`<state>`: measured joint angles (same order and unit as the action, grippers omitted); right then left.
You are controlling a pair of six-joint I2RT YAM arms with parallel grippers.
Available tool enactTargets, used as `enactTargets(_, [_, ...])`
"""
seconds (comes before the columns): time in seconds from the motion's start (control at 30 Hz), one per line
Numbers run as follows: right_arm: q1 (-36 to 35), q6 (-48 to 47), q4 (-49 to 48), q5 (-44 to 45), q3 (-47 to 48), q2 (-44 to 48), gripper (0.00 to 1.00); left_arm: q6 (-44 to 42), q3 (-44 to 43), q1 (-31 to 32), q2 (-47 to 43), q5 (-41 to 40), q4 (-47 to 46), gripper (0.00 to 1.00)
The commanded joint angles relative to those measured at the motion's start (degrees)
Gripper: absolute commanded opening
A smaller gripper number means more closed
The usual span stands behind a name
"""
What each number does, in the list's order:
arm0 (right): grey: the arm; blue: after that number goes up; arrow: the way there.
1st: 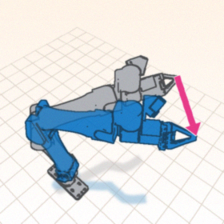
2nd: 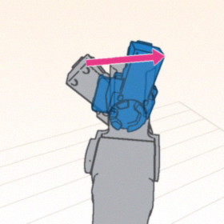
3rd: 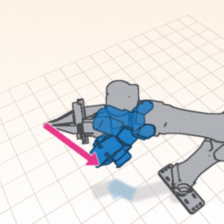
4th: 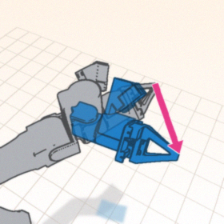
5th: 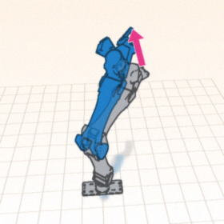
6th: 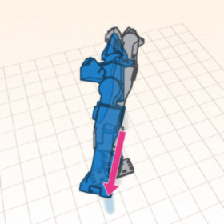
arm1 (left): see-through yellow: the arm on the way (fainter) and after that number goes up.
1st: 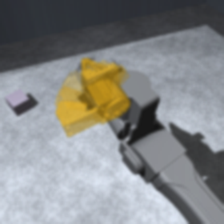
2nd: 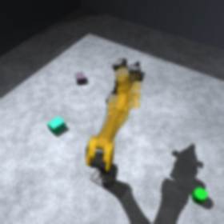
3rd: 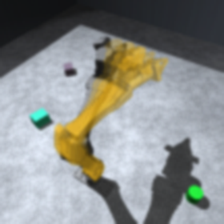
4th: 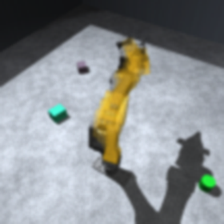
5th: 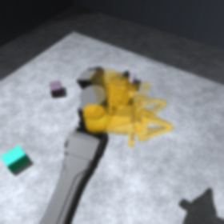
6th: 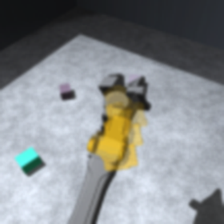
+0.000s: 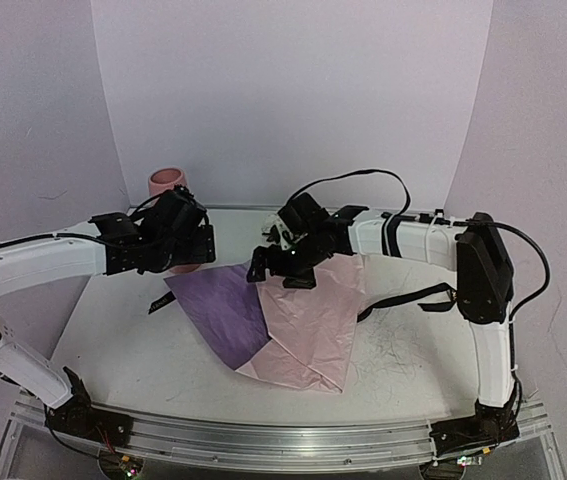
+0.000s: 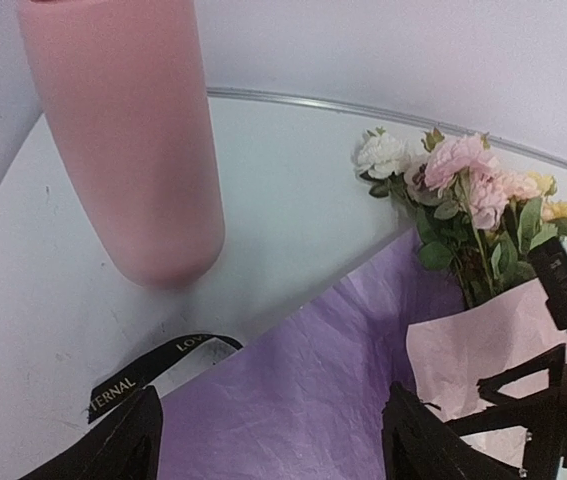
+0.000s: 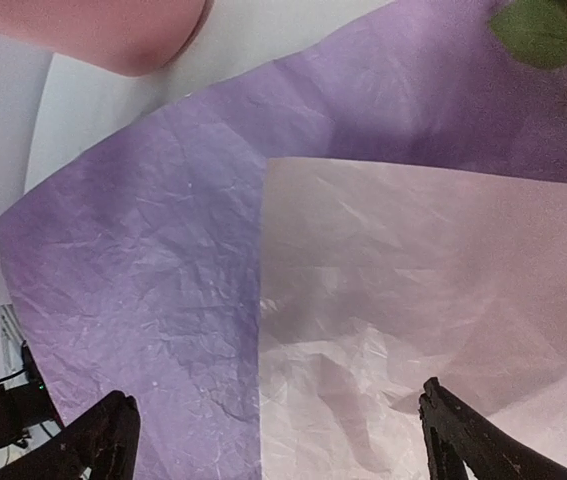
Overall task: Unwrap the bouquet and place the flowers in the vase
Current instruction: Unfold the wrapping paper at the center of the board.
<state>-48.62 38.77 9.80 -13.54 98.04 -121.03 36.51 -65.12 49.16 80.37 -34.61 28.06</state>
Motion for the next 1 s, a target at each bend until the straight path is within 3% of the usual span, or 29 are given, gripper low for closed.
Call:
enactTargets(0.0, [-3.70,-2.79,13.01,16.04,8.95,-1.17,0.98,1.07,-0.99,-2.61,2.45,9.11,0.85,0.77])
enactTargets(0.13, [-7.09,-2.64,20.35,25.47,14.52,-4.99,0.98,3.86,1.19,-6.99,2.66,17.07,0.88,0.77])
enactTargets(0.37, [-10.28,0.69,26.58,33.40,19.77,-8.81,0.97,4.74,4.48,-10.30,4.08,26.34,0.79,0.76])
enactTargets(0.53, [-13.93,-1.84,30.17,43.59,24.40,-11.55,0.93,6.12,6.18,-10.74,5.65,28.56,0.93,0.76])
enactTargets(0.87, [-15.10,-2.55,34.84,47.51,23.36,-14.38,0.87,9.91,7.91,-12.14,9.85,27.54,5.26,0.74])
enactTargets(0.97, [-15.48,-2.35,38.27,50.26,25.01,-15.77,0.79,10.12,7.71,-12.33,11.51,27.90,6.12,0.73])
